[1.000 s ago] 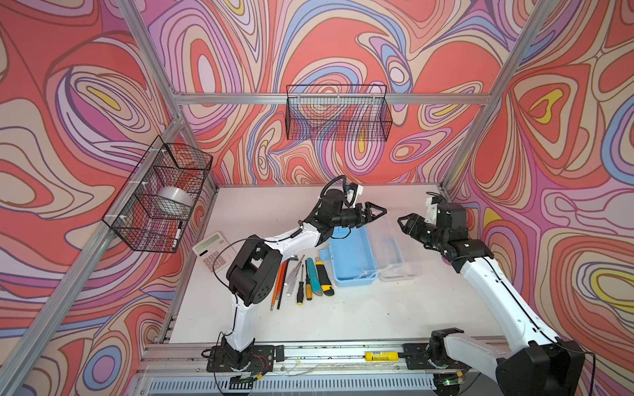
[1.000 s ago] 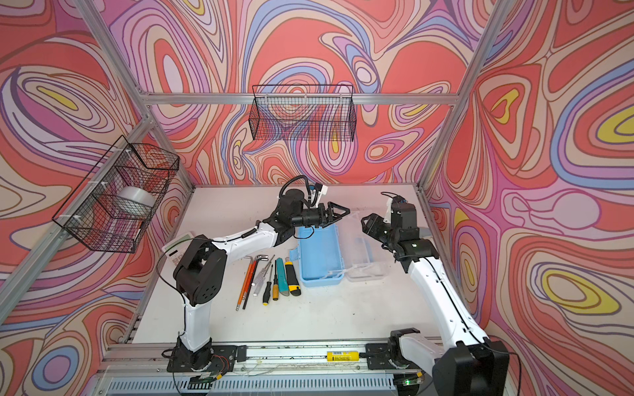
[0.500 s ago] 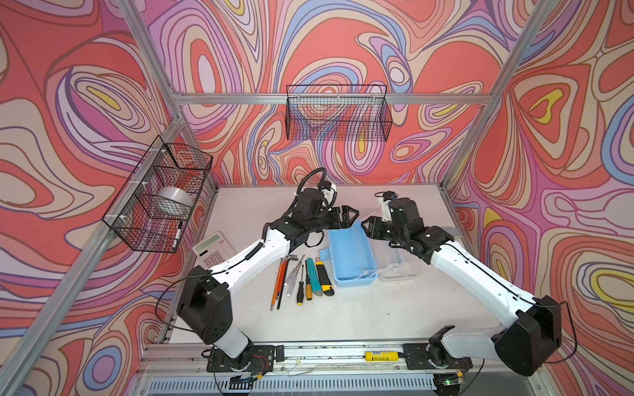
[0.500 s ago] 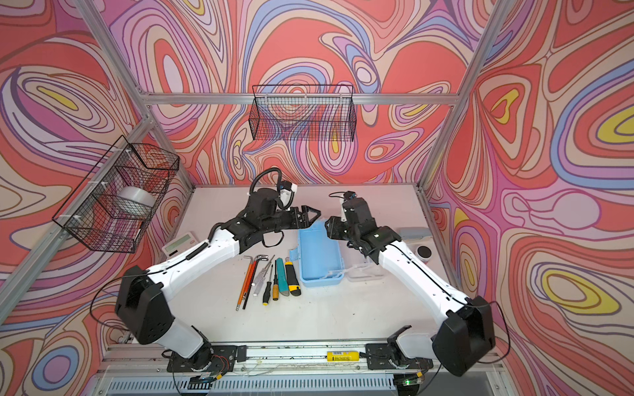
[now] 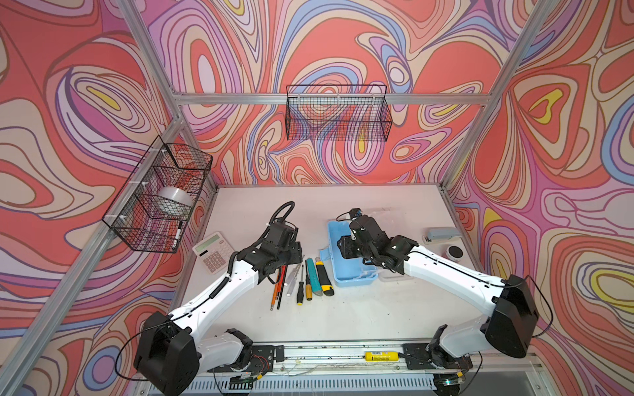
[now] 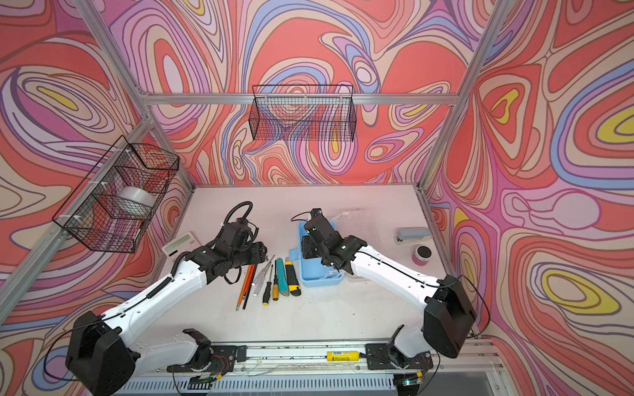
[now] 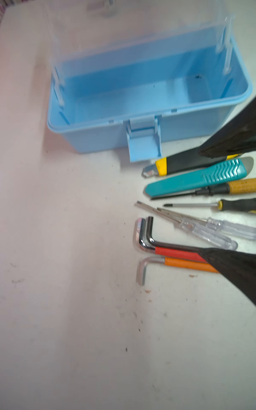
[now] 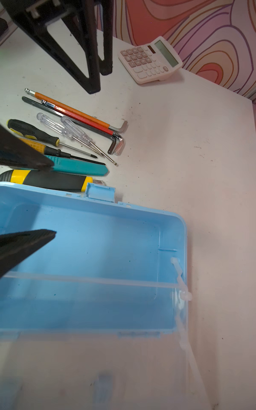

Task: Pack the tool kit
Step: 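Lower the left gripper and grasp the orange-handled hex key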

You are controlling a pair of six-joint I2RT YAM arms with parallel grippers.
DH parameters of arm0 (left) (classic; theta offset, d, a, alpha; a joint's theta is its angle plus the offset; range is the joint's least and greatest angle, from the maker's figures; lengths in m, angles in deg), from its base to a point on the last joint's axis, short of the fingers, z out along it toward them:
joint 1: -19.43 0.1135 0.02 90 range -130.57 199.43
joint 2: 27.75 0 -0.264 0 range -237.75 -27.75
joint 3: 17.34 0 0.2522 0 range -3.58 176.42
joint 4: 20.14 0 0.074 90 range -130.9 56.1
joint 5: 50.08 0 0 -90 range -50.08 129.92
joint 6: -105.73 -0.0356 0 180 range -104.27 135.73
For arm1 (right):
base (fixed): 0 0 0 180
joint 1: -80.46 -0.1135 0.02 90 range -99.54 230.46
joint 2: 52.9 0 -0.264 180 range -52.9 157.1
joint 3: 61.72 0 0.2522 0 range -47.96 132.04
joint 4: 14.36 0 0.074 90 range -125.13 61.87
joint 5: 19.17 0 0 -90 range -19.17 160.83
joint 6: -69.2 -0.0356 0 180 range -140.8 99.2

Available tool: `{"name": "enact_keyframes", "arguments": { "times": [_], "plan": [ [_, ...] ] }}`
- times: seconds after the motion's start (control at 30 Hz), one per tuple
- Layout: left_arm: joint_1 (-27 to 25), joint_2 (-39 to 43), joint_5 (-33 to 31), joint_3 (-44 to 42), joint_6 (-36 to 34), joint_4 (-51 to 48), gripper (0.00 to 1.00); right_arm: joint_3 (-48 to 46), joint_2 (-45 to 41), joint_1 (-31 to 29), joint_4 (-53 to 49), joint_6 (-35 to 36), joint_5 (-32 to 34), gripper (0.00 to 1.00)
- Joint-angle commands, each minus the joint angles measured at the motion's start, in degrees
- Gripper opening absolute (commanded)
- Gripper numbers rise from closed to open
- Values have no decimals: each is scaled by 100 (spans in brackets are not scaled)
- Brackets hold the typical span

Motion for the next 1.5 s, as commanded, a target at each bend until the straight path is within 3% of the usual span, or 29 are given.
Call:
{"name": "enact_keyframes", "arguments": {
  "times": [0.0,0.43,1.47],
  "plan": [
    [476,23,-50,-318,-29,-139,54,19,246,-32,233,-169,-167,45],
    [752,-935,-177,-661,34,267,31,-56,450,-34,451,-280,-341,38],
    [814,-1701,63,-717,-125,567,27,-111,810,-25,711,-388,-494,37]
  ]
}}
